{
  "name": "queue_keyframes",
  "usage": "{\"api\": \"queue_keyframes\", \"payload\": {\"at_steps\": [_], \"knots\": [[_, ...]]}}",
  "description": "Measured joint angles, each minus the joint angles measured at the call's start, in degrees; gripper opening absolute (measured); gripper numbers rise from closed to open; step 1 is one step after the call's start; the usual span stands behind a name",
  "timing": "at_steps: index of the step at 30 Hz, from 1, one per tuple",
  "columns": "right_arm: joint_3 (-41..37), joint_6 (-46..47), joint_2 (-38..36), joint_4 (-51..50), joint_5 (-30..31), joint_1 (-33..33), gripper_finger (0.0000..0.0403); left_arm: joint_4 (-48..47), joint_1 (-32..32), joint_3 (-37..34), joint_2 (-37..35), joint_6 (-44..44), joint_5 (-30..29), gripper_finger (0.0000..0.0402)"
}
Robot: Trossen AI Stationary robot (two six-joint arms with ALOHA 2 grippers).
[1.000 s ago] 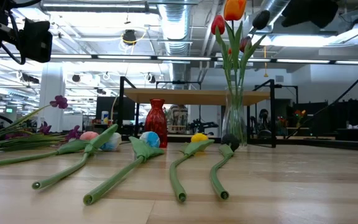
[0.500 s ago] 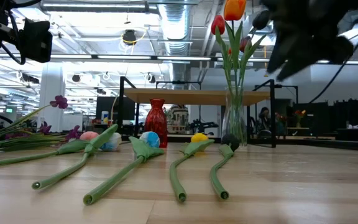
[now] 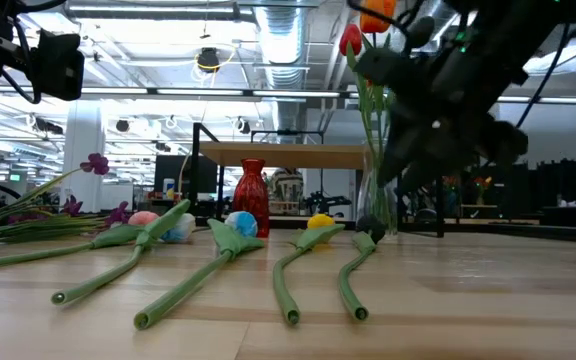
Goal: Pick and place flowers into a vace then onto a shelf
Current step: Put the black flower into the transparent vase
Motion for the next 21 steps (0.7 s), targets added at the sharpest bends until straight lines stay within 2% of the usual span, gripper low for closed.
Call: {"api": "queue_keyframes", "payload": {"at_steps": [7, 16, 21], "knots": [[0.0, 0.8, 3.3, 2.2, -0.6, -1.5, 0.0122, 0.0, 0.0, 0.0, 0.0, 0.0, 0.1, 0.0302], [0.0, 1.4, 8.2, 7.5, -6.4, -4.3, 0.0121, 0.0, 0.0, 0.0, 0.0, 0.0, 0.1, 0.0302], [0.0, 1.3, 8.2, 7.6, -6.1, -4.8, 0.0121, 0.0, 0.0, 0.0, 0.0, 0.0, 0.1, 0.0302]]}}
